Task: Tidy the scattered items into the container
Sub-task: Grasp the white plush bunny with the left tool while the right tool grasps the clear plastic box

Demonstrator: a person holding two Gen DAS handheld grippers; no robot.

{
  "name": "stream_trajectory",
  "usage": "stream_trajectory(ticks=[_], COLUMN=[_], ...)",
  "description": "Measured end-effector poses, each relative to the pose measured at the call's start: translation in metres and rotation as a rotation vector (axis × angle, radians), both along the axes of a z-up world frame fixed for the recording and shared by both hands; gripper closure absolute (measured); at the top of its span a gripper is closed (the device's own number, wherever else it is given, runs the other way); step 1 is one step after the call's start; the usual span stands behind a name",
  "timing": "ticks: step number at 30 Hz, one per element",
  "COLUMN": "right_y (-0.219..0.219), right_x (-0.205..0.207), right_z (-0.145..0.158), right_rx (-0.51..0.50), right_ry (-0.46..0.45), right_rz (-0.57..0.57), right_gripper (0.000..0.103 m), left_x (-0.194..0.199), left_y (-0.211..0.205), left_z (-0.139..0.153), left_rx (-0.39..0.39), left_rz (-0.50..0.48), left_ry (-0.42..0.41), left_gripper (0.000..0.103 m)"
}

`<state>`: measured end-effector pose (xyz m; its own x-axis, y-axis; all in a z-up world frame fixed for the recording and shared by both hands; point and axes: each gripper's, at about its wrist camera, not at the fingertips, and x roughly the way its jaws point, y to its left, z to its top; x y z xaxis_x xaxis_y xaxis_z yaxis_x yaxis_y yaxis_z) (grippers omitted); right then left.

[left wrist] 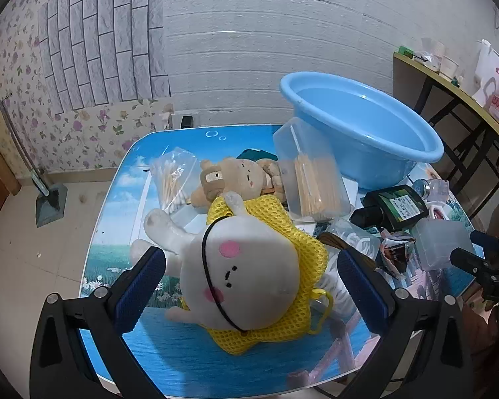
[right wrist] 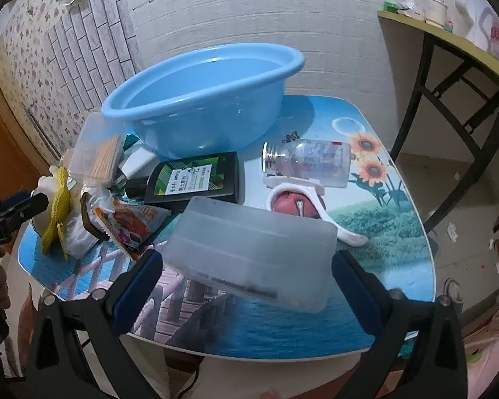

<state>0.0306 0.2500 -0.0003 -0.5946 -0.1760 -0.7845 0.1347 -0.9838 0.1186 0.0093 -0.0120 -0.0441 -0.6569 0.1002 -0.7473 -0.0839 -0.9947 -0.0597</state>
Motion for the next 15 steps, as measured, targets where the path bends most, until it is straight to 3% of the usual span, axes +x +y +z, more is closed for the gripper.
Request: stream_trajectory(ticks=[9, 15], right_y=[0.039, 0.039], right_x=[0.001, -0.001], right_z=[-0.001, -0.004], right_rx=[-0.028, -0.090], right_ry=[-0.013, -0.032], right_rz=[-0.086, -0.058], right_gripper=[0.000, 0.000], left_x=[-0.004, -0.006], left_y=[-0.005, -0.001], left_z=[-0.017, -0.024], left_rx=[0.017, 0.031], left_rz=[0.012, 0.009], left_ry=[-0.047, -0.053], left_gripper=[0.000, 0.000])
